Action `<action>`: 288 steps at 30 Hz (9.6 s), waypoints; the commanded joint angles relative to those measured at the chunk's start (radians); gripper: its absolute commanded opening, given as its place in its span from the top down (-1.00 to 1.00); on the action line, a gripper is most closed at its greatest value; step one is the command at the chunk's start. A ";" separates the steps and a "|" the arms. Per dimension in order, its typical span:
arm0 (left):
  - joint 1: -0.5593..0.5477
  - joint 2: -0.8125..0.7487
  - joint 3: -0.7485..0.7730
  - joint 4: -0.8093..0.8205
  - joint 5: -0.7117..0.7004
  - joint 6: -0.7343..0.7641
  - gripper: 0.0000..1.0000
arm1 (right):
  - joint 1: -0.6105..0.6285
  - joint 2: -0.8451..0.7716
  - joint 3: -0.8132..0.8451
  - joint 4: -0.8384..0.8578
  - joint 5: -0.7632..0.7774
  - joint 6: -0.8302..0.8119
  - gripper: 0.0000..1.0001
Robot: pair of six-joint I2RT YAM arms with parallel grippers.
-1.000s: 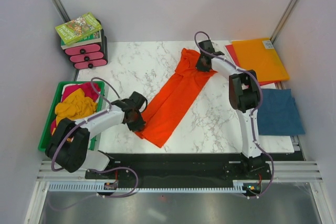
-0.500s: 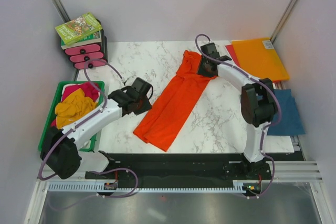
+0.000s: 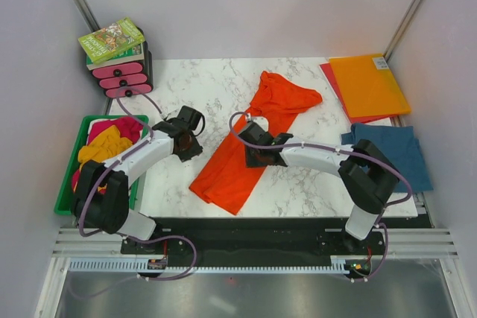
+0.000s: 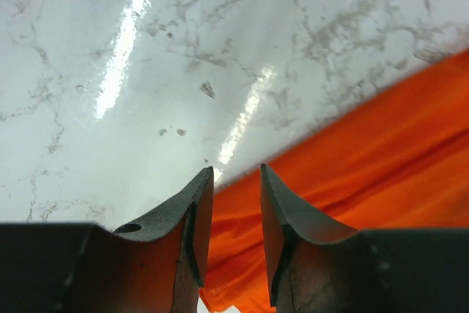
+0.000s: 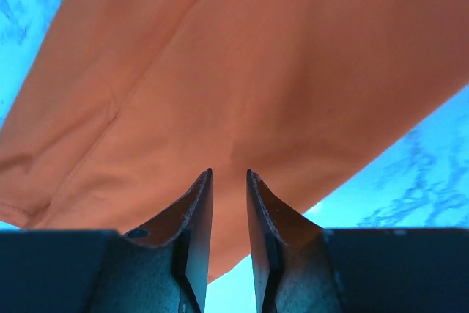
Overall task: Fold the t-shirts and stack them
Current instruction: Fold the tshirt
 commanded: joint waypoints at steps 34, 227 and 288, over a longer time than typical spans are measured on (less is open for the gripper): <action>-0.029 -0.047 -0.183 0.160 0.184 0.040 0.23 | -0.003 -0.462 -0.121 -0.138 0.407 0.039 0.03; -0.613 -0.344 -0.213 0.242 -0.140 0.013 0.96 | 0.322 -0.574 -0.306 -0.345 0.683 0.496 1.00; -0.102 0.293 0.456 0.260 0.072 0.269 -0.18 | -0.249 -0.132 -0.025 0.206 0.287 -0.077 0.08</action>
